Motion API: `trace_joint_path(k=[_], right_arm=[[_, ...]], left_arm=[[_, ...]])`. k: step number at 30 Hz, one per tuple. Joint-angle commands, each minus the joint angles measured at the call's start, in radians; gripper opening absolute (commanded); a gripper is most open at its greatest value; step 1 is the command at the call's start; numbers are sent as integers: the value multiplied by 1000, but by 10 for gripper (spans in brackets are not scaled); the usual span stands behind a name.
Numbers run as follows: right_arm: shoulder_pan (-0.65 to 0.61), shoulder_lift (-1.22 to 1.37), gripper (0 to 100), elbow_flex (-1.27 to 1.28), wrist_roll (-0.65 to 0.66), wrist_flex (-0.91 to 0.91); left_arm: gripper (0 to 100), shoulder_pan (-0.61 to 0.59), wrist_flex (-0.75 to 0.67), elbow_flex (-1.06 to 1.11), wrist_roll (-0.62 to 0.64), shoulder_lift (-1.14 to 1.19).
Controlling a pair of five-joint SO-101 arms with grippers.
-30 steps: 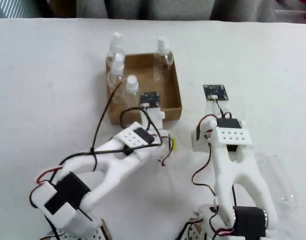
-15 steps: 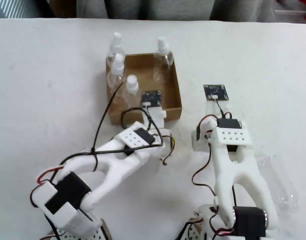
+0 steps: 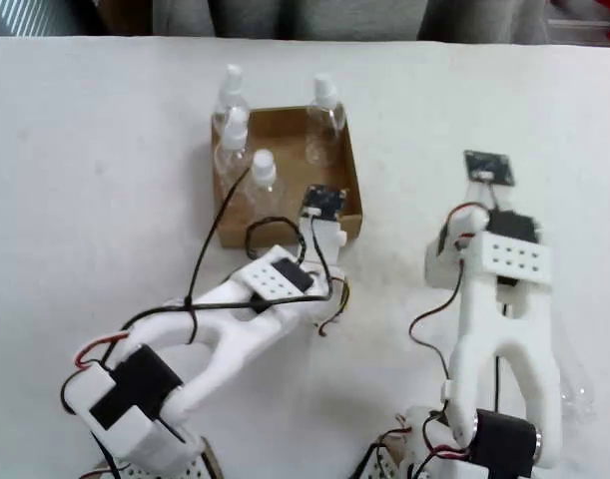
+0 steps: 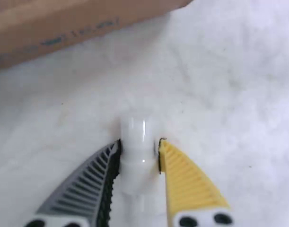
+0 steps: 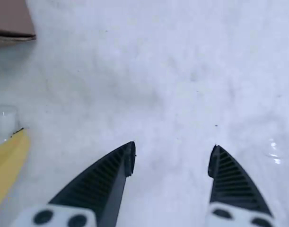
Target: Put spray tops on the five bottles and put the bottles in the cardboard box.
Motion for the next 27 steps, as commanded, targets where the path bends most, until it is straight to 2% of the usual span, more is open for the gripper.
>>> trace_joint_path(k=[1,11,17,23,27], right_arm=[[113,-38,226,-147,130,110],[532,-27,230,-207,632,159],[739,-27,231,-71,910,131],[851,-30,324,101,1031,-45],[860,-27,275,167,1042,-131]], left_arm=[[31,4,17,-20,-11,-15],[31,4,40,-21,-18,-15],[31,5,46,-21,-18,-15],[31,5,46,-20,-18,-15],[31,4,46,-20,-18,-15]])
